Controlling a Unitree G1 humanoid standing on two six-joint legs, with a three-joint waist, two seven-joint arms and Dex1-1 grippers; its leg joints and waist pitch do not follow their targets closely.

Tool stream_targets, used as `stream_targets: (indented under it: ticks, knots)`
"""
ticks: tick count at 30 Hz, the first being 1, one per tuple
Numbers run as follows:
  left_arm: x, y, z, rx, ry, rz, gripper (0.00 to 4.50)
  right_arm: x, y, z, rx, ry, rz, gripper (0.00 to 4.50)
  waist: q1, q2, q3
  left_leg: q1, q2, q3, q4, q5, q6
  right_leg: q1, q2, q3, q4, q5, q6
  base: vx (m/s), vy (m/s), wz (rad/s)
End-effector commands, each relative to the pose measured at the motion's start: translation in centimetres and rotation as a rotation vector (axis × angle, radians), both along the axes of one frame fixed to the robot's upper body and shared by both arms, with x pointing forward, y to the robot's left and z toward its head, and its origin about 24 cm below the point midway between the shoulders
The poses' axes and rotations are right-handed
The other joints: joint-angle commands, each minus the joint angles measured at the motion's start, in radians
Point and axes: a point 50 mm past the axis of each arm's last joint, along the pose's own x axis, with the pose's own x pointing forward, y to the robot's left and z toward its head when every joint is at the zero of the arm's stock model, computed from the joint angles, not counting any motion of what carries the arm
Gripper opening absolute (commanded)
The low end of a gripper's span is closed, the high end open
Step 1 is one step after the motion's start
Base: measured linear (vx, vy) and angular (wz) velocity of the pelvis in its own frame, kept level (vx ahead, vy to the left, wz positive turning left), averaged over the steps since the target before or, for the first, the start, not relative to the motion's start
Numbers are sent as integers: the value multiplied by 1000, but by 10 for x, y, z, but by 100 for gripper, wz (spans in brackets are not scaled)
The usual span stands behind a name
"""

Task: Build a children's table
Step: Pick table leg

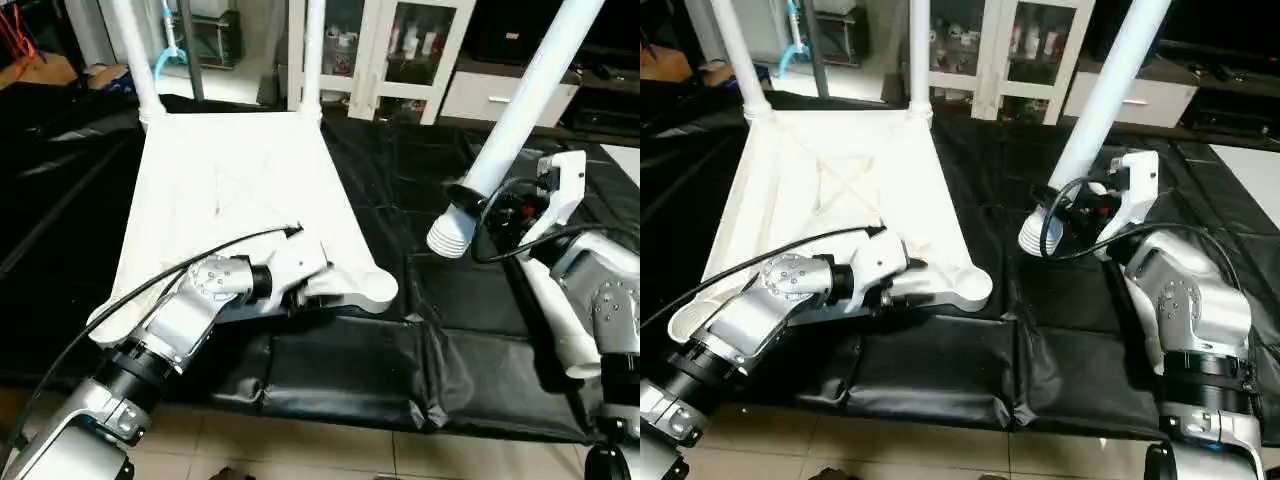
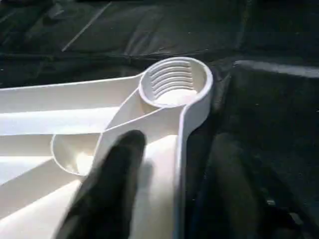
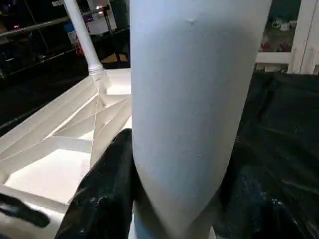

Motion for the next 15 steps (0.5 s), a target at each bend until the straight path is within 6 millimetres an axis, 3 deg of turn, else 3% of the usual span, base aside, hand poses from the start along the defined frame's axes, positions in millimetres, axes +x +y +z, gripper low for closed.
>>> stream_targets:
  ticks: [1,3,6,9,15]
  knots:
    - [0,0,1,8,16,-24,231,-2,-3,9,-23,-39,-6,185,-2,-2,-73,31,31,-12,-76,-195,-18,35,-50,33,-75,-198,-210,0,0,0]
    - [-1,5,-4,38,33,-39,195,-4,-2,7,-30,-32,-3,185,-3,-2,-72,31,31,-13,-76,-204,-20,34,-51,33,-77,-215,-205,0,0,0]
    - [-1,7,-6,46,50,-46,193,-6,-1,6,-35,-28,1,185,-4,-2,-72,33,31,-14,-77,-217,-23,32,-51,34,-81,-243,-190,0,0,0]
    - [0,16,-10,89,63,-46,152,-8,1,5,-39,-23,13,185,-4,-1,-70,33,32,-15,-79,-224,-27,32,-51,34,-82,-251,-187,0,0,0]
    - [2,28,-13,125,76,-26,104,-9,2,5,-40,-22,21,185,-6,2,-72,34,33,-15,-79,-226,-30,31,-52,34,-78,-227,-199,0,0,0]
